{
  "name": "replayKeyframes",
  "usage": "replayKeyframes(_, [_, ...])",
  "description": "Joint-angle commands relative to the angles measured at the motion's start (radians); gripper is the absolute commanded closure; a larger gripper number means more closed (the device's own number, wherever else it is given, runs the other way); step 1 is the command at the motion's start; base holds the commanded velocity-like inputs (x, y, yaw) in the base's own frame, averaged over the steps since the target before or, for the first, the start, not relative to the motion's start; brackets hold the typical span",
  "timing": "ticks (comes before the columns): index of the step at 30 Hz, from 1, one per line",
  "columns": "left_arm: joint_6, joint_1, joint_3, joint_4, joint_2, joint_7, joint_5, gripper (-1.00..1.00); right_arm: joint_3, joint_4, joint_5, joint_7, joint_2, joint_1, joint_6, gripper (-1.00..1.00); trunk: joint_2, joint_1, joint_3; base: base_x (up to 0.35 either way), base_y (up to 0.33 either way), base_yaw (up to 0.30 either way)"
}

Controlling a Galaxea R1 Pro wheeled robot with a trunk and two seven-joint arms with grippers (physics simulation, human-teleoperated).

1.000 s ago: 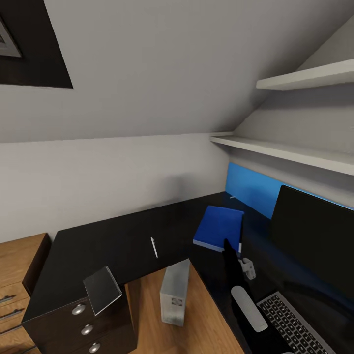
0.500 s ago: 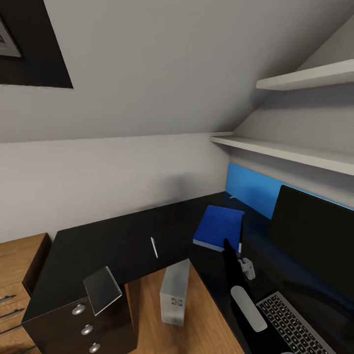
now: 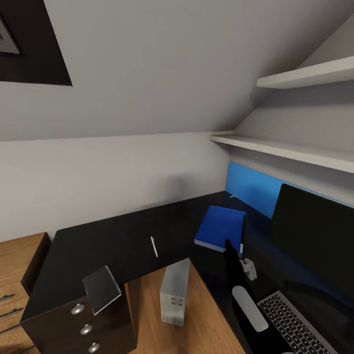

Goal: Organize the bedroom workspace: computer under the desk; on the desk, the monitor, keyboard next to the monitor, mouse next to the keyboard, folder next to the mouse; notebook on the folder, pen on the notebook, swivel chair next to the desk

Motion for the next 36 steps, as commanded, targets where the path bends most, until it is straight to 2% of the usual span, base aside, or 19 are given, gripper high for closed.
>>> replayKeyframes(1, [-0.002, -0.001, -0.009, 0.000, 0.001, 0.008, 0.002, -1.00, -0.001, 0.000, -0.010, 0.002, -0.001, -0.001, -0.006, 1.00, -0.008, 0.004, -0.005, 0.000, 0.000, 0.000])
replayKeyframes(36, [-0.002, -0.001, -0.008, 0.000, 0.002, 0.005, 0.003, -1.00, -0.006, 0.003, -0.014, -0.001, 0.004, -0.001, -0.001, 1.00, -0.253, 0.138, -0.114, 0.000, 0.000, 0.000])
